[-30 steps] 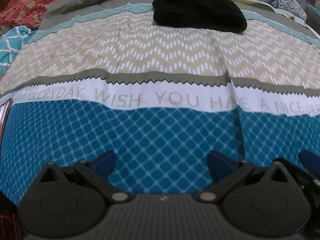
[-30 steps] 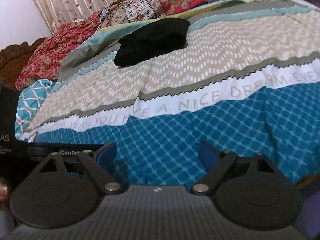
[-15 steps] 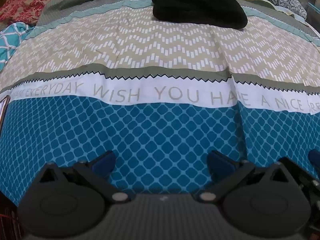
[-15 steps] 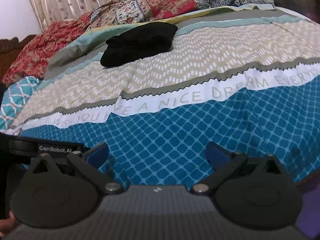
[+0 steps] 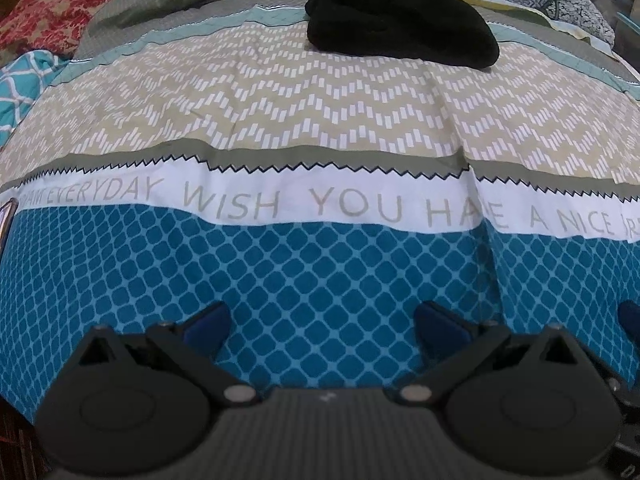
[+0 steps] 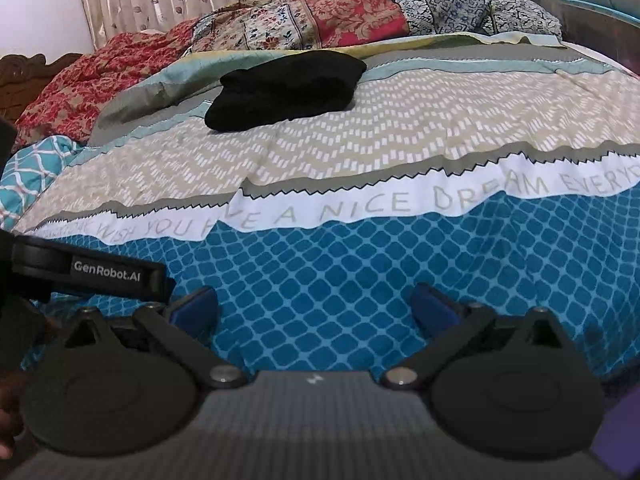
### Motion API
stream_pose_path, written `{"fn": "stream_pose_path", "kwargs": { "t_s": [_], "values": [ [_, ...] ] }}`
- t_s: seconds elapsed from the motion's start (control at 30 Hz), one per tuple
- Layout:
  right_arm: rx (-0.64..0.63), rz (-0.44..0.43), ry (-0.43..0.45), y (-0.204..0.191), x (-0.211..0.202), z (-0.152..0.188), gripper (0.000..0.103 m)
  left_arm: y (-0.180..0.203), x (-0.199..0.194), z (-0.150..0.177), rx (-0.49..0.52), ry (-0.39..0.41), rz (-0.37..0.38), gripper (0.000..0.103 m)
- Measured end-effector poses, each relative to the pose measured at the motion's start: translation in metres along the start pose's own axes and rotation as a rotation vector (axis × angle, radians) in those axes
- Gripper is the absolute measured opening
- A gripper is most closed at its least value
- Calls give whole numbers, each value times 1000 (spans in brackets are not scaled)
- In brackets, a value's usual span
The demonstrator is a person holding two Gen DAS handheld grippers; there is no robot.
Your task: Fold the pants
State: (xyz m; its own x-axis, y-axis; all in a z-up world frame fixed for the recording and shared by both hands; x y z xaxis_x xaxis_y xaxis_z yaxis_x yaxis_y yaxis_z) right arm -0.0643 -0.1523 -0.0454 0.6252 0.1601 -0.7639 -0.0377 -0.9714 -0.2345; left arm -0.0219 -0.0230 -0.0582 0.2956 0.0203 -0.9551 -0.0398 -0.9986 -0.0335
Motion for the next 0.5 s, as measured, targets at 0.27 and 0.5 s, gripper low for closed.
{"fn": "stream_pose_path", "kwargs": {
  "t_s": [0.27,0.5],
  "values": [
    [-16,10,-24,-1,1,-2,103,0,0,0,4,7,-1,103],
    [-20,-2,-37,1,0,-2,103,1,2,-1,11,6,-14,103]
  ]
}}
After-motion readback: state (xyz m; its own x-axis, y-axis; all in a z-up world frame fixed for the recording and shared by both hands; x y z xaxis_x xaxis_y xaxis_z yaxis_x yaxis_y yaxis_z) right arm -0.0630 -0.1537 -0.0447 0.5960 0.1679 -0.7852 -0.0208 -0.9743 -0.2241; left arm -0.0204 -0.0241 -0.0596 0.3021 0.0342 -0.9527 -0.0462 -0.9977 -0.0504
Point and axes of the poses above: each gripper's, at about its wrist camera, not at the fingertips, and x roughly the way its jaws point, y to its right, z to its underside, the point moved 6 cm from there along x, roughly the way its jaws point, and after that the axes turned 11 degrees about -y, right-handed, at the moved point
